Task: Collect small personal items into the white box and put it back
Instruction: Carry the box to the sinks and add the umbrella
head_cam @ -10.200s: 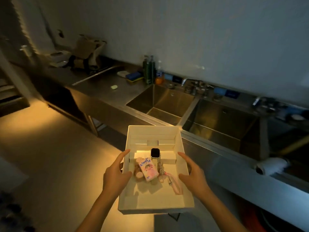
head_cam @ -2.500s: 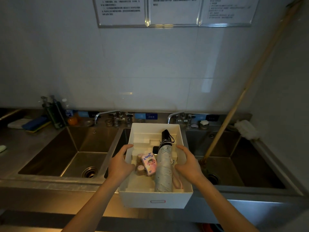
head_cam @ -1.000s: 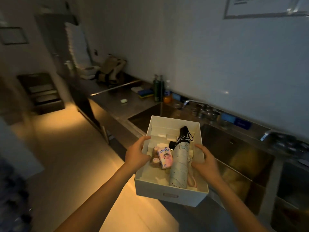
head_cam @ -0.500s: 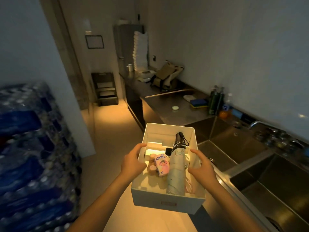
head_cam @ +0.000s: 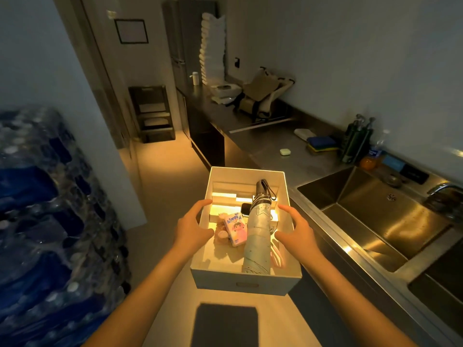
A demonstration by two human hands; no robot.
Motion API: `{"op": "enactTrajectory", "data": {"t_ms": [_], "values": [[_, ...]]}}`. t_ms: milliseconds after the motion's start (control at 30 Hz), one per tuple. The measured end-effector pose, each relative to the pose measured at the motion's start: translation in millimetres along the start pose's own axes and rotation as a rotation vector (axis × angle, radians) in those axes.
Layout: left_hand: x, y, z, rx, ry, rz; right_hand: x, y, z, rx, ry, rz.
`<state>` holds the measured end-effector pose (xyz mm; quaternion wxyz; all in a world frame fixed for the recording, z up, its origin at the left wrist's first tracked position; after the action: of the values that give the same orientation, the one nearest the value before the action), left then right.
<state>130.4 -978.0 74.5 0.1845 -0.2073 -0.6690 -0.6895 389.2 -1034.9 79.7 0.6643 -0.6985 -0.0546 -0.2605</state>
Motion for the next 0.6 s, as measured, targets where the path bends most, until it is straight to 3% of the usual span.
{"op": "enactTrajectory", "data": {"t_ms": [267,600], "values": [[-18.4,-21.1,117.3,0.012,-0.027,-0.01,-36.6,15.1,112.6,-0.056,0.004,-0.006],[-58.7,9.0,337.5,0.004,-0.027,0.037,-44.2,20.9,340.9,-0.067,-0.021,0.019]]}}
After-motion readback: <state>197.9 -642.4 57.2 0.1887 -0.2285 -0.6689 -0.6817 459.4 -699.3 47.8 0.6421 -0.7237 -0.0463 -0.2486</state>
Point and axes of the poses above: each hand's wrist, its own z-axis towards the middle knuckle, its own x-axis out of the back of the hand, y = z × x, the point moved 7 cm from there along z, towards the middle knuckle, and after that the axes turned 1 degree about y, right-handed, at the moved point
